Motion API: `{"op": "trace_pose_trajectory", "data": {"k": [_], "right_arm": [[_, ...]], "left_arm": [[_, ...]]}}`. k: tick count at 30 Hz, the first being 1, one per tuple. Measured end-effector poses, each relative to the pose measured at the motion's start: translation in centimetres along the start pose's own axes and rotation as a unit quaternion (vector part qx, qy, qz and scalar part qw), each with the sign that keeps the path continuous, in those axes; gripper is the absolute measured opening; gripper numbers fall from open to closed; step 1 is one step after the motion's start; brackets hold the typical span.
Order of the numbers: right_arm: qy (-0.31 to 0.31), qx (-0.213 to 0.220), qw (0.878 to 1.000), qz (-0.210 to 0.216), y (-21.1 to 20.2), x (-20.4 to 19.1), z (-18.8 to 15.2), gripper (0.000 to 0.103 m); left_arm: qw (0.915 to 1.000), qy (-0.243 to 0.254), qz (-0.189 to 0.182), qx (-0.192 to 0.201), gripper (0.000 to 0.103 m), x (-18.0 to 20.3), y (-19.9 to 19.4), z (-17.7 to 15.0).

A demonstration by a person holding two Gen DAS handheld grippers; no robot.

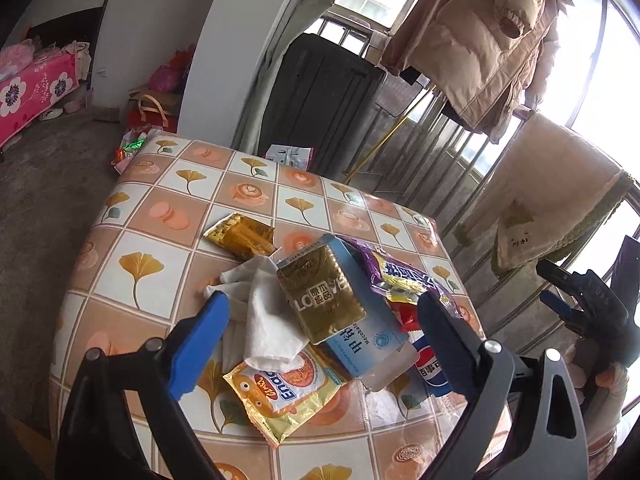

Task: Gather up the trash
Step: 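Grasp the purple snack bag with the right tool while the left tool grasps the gold box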

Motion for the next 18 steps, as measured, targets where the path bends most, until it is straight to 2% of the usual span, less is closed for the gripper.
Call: {"op": "trace_pose_trajectory", "data": {"k": [8,11,14,18], "right_arm": [[0.03,-0.049,0.998,0.025,3.4,1.0,-0.8,0.092],[0.057,-0.076,0.995,0.037,4.8,1.8,-1.5,0.09],[0.089,-0.104,0.989,0.053,6.0,2.6,-2.1,0.089],[0.157,-0.139,0.974,0.087,7.5,3.7,-3.2,0.089]], "left_arm": [[0.9982,-0.014,-0.033,-0.047,0.076,0.7,2.8,-0.4],[0.9966,-0.017,-0.038,-0.07,0.075,1.1,4.2,-0.4],[0.9952,-0.019,-0.04,-0.087,0.075,1.3,5.3,-0.5],[0.9936,-0.022,-0.039,-0.103,0.075,1.3,6.3,-0.6]]}}
Point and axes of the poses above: each gripper's, at about its wrist camera, not at the fingertips, and y roughly the way its jaws point, x to its right, z to its top, the point moved 9 cm from there along y, roughly the way its jaws point, and after that the axes turned 14 degrees about z, right-handed, at the moved point
